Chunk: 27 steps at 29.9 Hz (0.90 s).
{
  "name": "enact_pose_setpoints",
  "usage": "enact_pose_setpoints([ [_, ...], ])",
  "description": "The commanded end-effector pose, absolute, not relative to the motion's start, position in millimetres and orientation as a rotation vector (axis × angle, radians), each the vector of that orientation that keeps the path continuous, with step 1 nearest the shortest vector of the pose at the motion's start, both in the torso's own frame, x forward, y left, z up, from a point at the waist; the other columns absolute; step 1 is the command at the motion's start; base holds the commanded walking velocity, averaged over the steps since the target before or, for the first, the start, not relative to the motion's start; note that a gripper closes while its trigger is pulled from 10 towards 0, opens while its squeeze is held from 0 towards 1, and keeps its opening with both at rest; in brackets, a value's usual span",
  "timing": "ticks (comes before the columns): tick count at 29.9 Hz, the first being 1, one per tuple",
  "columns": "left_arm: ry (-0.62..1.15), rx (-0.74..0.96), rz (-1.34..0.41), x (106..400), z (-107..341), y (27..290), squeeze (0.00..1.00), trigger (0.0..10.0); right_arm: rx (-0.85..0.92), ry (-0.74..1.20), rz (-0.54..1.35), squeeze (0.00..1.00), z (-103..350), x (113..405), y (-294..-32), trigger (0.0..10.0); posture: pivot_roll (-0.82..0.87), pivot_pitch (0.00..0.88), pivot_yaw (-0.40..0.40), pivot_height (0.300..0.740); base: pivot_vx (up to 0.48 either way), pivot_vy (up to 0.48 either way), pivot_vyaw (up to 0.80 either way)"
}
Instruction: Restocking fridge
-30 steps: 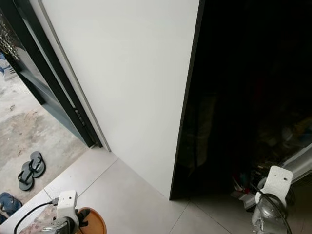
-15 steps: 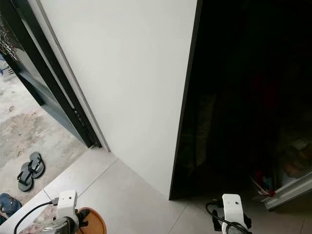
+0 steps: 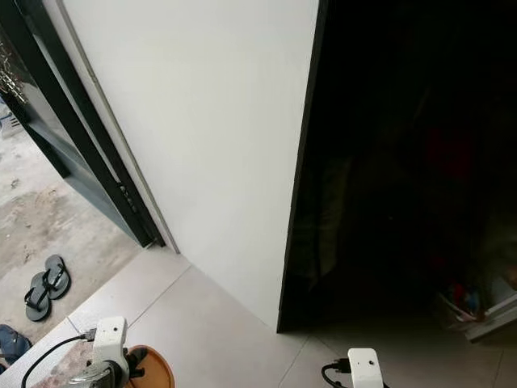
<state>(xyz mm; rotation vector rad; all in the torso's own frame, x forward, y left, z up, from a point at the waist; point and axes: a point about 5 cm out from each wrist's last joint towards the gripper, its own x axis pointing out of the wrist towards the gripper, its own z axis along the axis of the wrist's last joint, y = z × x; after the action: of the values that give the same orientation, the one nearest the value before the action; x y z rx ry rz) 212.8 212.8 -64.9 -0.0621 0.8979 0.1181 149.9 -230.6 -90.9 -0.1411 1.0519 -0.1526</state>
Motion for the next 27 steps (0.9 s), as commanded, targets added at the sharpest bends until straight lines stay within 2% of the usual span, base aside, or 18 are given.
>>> enact_pose_setpoints([
  [1, 0.953, -0.053, 0.106, 201.4, -72.0, 211.6, 0.0, 10.0, -0.144, 1.081, -0.177, 0.0, -94.1, 139.7, -233.7, 10.0, -0.03, 0.055, 0.028, 0.74, 0.0, -0.315, 0.0],
  [13, 0.955, -0.052, 0.106, 201.8, -71.5, 213.1, 0.0, 10.0, -0.137, 1.092, -0.163, 0.0, -94.7, 139.3, -232.3, 10.0, -0.03, 0.08, 0.035, 0.74, 0.0, -0.312, 0.0],
  [16, 0.956, -0.052, 0.106, 201.9, -71.5, 213.2, 0.0, 10.0, -0.199, 1.11, -0.133, 0.0, -95.4, 137.3, -232.8, 10.0, -0.02, 0.083, 0.038, 0.74, 0.0, -0.295, 0.72],
  [23, 0.956, -0.051, 0.103, 202.0, -71.4, 213.4, 0.0, 10.0, -0.176, 1.103, -0.144, 0.0, -94.9, 137.5, -234.3, 10.0, -0.02, 0.083, 0.037, 0.74, 0.0, -0.292, 0.8],
  [27, 0.956, -0.052, 0.103, 202.0, -71.4, 213.2, 0.0, 10.0, -0.176, 1.11, -0.135, 0.0, -95.8, 136.9, -232.0, 10.0, -0.02, 0.085, 0.038, 0.74, 0.0, -0.284, 0.15],
])
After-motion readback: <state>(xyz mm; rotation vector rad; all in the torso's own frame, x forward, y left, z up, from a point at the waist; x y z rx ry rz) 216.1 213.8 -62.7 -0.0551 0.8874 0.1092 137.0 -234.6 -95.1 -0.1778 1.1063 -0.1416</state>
